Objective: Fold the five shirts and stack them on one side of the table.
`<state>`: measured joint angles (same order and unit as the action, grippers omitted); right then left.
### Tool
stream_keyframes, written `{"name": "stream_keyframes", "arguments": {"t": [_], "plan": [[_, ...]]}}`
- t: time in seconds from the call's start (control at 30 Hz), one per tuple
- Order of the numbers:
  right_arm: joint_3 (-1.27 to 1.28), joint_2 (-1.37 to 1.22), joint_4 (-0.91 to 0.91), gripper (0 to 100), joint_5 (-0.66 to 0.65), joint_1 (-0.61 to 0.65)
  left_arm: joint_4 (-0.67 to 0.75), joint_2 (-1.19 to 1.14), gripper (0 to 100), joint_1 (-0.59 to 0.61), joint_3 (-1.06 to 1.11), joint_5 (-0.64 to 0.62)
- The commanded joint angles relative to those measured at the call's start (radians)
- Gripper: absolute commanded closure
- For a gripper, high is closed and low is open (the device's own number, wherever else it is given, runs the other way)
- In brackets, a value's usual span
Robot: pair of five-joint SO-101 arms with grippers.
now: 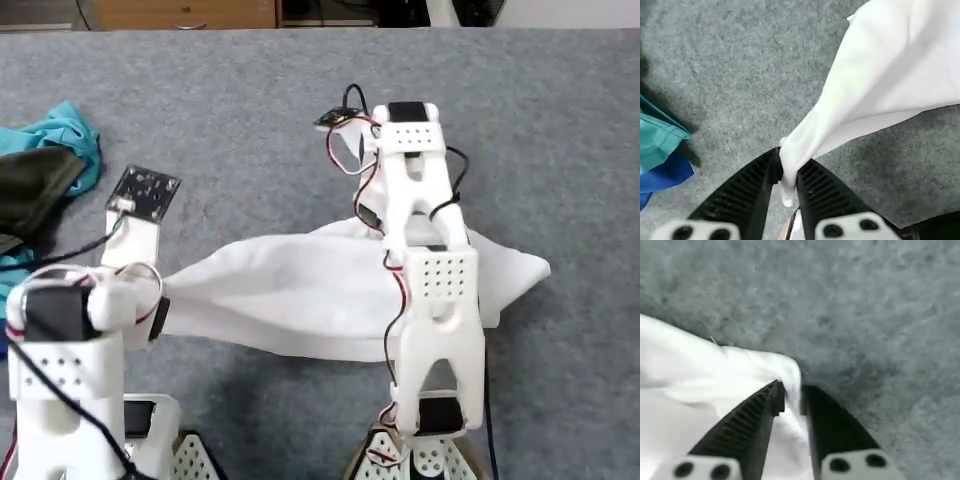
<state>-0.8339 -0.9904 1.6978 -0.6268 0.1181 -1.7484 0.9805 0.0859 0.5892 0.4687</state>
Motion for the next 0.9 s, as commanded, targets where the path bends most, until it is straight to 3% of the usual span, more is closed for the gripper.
{"name": "stream_keyframes", "arguments": {"t": [0.0, 0.23, 0.43, 0.67, 0.87], "plan": [[-0.137, 0.007, 0.032, 96.2, 0.043, -0.071, -0.009, 0.056, 98, 0.0, 0.029, 0.006], [-0.383, 0.005, 0.081, 97.4, 0.109, -0.255, -0.009, 0.065, 98, 0.0, 0.114, 0.021], [-0.332, 0.01, 0.089, 95.6, 0.04, -0.371, -0.009, 0.065, 98, -0.011, 0.118, 0.077], [-0.07, 0.113, 0.089, 75.0, 0.015, -0.222, -0.009, 0.065, 98, -0.147, 0.115, 0.023], [0.133, 0.168, 0.031, 70.5, -0.055, -0.024, -0.008, 0.065, 98, -0.176, 0.11, 0.0]]}}
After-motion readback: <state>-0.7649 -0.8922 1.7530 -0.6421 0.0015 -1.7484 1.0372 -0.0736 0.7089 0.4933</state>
